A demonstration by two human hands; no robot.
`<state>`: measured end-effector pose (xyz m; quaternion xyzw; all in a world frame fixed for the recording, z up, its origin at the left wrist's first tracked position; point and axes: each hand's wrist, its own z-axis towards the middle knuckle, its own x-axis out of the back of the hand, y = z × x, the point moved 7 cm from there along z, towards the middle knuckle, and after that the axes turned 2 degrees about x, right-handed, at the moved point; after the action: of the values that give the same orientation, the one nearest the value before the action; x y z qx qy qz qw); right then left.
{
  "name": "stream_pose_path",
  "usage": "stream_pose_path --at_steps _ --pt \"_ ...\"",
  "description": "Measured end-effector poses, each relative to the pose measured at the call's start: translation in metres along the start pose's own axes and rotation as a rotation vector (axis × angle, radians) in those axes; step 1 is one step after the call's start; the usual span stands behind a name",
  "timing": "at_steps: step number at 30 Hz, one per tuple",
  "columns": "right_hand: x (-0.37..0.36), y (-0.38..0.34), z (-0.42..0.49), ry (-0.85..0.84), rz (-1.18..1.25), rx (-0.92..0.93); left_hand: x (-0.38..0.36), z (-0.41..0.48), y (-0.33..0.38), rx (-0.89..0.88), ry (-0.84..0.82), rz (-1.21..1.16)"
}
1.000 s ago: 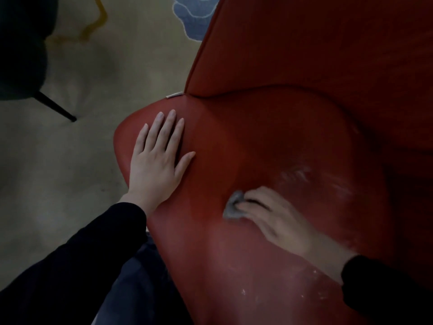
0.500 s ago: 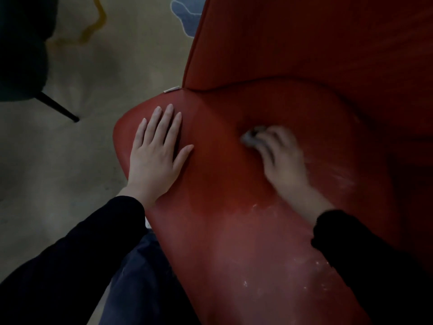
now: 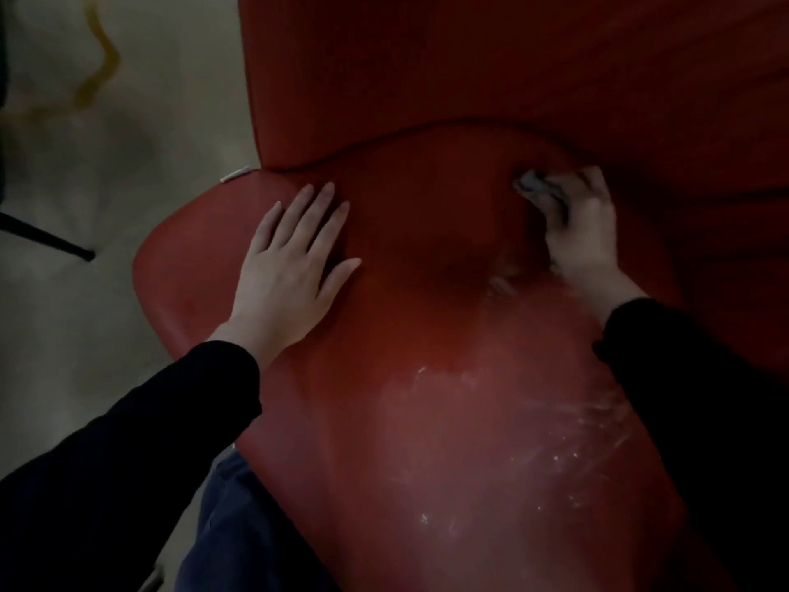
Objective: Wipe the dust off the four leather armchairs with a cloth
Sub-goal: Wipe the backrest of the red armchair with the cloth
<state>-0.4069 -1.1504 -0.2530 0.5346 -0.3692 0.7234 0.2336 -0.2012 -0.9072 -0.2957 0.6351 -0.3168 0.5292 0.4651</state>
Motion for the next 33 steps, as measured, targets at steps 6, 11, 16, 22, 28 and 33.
stream_pose_path --at_steps 6,11,16,22,28,33 --pt "-0.007 -0.057 -0.072 0.012 0.108 0.214 0.0 0.001 0.002 0.001 -0.003 0.025" --pt "-0.004 -0.098 -0.172 -0.267 0.244 0.449 0.01 0.004 0.013 -0.016 -0.002 -0.03" --pt "0.021 -0.048 -0.108 -0.068 0.223 0.298 0.004 0.031 0.051 -0.138 -0.056 -0.037" --pt "0.016 0.032 -0.05 0.071 0.063 -0.104 -0.014 0.059 0.089 -0.179 -0.137 -0.014" --pt "0.009 -0.065 -0.148 -0.106 0.289 0.331 -0.023 0.082 0.113 -0.209 -0.151 0.0" --pt "0.023 -0.033 -0.127 -0.045 0.288 0.222 -0.032 0.095 0.125 -0.228 -0.158 0.037"
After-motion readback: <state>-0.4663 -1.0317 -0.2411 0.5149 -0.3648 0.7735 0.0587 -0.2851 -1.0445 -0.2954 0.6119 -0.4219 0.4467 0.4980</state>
